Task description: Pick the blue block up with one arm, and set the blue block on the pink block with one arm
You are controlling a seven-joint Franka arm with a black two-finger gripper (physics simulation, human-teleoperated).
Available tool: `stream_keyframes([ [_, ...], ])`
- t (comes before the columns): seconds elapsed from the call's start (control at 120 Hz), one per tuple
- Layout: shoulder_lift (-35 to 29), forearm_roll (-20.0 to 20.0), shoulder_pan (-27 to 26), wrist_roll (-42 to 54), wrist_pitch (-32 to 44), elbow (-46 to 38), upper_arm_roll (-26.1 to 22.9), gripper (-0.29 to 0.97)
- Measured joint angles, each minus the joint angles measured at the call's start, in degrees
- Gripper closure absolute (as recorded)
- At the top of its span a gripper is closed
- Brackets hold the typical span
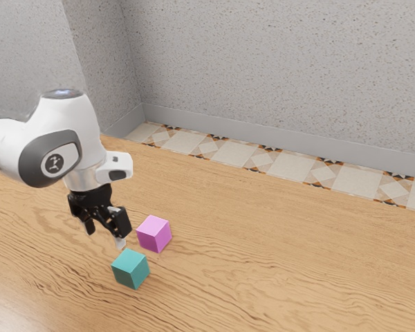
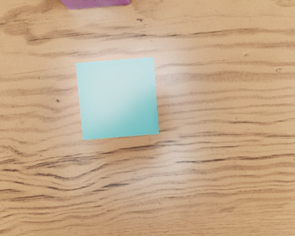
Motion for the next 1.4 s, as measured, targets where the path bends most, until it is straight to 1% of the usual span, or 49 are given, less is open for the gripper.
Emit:
stream_keyframes([
  [0.075, 2.44, -4.43, 0.14, -1.31, 6.82, -2.57, -1.1, 0.0],
  [0.158, 3.31, -6.99, 2.27, -2.65, 13.64, -4.95, -1.46, 0.0],
  [0.225, 3.35, -7.75, 5.08, -3.53, 18.72, -7.26, -2.55, 0.0],
  [0.275, 3.38, -8.08, 6.16, -3.86, 22.32, -9.02, -3.22, 0.0],
  [0.375, 4.22, -8.48, 6.71, -4.07, 28.01, -10.87, -3.85, 0.0],
  [0.508, 6.76, -8.77, 6.8, -3.82, 32.68, -11.75, -4.02, 0.0],
  [0.575, 7.33, -8.87, 6.79, -3.15, 32.68, -11.78, -4.08, 0.0],
  [0.858, 9.29, -8.97, 6.7, -0.19, 26.19, -11.26, -4.6, 0.0],
  [1.0, 11.14, -7.39, 7.25, 0.91, 23.95, -10.46, -4.47, 0.0],
  [1.175, 12.53, -5.59, 7.58, 2.03, 22.93, -9.63, -4.45, 0.0],
  [1.4, 16.19, -5.43, 7.58, 2.96, 23.55, -7.69, -4.45, 0.0],
])
